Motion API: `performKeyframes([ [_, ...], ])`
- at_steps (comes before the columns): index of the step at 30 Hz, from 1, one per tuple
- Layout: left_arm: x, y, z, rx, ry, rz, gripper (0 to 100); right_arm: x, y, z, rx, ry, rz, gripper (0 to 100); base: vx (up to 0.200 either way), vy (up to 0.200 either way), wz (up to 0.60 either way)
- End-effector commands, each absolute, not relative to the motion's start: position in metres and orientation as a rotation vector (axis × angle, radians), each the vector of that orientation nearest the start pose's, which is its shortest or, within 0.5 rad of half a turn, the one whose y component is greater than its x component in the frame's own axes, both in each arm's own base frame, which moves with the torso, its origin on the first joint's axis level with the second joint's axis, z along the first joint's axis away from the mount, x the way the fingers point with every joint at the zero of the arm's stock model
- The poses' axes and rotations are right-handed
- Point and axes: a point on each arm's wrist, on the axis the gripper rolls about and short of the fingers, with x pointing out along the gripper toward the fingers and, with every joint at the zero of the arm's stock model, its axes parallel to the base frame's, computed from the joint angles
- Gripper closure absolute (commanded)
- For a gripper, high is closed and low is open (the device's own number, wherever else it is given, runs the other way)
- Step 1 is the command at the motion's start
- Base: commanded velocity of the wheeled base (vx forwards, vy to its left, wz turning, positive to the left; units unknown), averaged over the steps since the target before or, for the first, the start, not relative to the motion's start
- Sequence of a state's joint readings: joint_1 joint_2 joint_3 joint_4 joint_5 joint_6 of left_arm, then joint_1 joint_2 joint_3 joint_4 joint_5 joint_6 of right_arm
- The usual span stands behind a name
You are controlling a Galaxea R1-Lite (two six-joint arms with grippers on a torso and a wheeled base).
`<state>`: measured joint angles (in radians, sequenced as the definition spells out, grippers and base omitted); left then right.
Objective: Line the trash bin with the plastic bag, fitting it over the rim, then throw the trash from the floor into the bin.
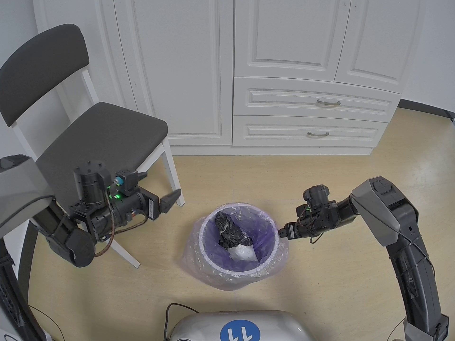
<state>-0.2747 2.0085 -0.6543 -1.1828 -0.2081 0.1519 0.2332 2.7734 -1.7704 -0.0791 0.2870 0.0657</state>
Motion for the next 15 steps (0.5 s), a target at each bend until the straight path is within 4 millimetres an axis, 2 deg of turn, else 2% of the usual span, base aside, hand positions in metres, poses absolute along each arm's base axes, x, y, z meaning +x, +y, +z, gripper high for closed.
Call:
performKeyframes([
  [1, 0.353, -0.124, -0.024, 0.167, 0.502, -0.567, 0, 0.445, 0.101, -0.059, 0.132, 0.782, 0.505, 0, 0.000, 0.000, 0.00],
  [7, 0.363, -0.120, -0.045, 0.115, 0.626, -0.567, 0, 0.452, 0.102, -0.058, 0.169, 0.779, 0.491, 0, 0.000, 0.000, 0.00],
  [11, 0.378, -0.119, -0.070, 0.100, 0.650, -0.545, 0, 0.455, 0.101, -0.055, 0.198, 0.782, 0.476, 0, 0.000, 0.000, 0.00],
  [15, 0.390, -0.114, -0.071, 0.092, 0.675, -0.528, 0, 0.458, 0.101, -0.056, 0.199, 0.784, 0.477, 0, 0.000, 0.000, 0.00],
])
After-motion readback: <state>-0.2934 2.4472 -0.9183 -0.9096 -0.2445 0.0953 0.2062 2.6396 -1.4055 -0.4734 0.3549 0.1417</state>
